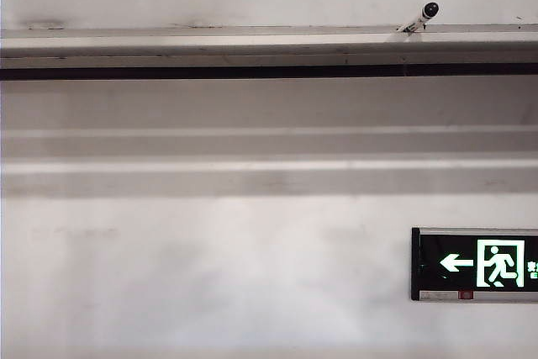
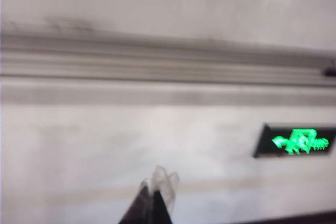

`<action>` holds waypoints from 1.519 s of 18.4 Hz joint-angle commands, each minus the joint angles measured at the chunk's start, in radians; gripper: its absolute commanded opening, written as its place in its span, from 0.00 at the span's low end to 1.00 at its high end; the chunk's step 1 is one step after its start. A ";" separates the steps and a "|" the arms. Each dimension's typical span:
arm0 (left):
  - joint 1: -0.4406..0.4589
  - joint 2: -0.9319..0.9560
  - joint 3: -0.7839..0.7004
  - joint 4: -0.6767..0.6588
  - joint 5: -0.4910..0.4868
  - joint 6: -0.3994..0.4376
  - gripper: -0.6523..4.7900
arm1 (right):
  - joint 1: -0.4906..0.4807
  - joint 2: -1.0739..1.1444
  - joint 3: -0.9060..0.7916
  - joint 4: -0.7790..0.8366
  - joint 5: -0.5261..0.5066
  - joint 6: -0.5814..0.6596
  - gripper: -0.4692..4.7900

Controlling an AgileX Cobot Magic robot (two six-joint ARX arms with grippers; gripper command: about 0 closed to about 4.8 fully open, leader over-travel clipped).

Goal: Wipe the whiteboard clean using the black magnetic whiteboard eraser attached to the whiteboard.

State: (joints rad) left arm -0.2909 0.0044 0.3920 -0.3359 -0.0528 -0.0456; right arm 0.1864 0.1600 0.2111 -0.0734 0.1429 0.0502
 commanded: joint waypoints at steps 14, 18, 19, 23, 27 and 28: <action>0.000 -0.001 -0.237 0.266 0.067 -0.089 0.11 | 0.000 -0.085 -0.044 -0.182 0.013 0.010 0.15; 0.006 -0.002 -0.266 0.308 0.045 -0.033 0.11 | 0.000 -0.086 -0.044 -0.182 0.013 0.010 0.15; 0.023 -0.002 -0.283 0.322 0.053 -0.033 0.11 | 0.001 -0.086 -0.044 -0.182 0.013 0.009 0.15; 0.171 -0.002 -0.341 0.336 0.104 -0.033 0.11 | 0.001 -0.087 -0.044 -0.185 0.014 0.010 0.15; 0.309 -0.002 -0.367 0.346 0.155 -0.026 0.11 | 0.001 -0.086 -0.044 -0.185 0.013 0.009 0.15; 0.340 -0.002 -0.377 0.355 0.154 -0.004 0.11 | 0.000 -0.087 -0.044 -0.185 0.013 0.009 0.15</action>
State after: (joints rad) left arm 0.0368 0.0040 0.0223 -0.0078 0.0898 -0.0734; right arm 0.1867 0.0746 0.1658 -0.2695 0.1566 0.0570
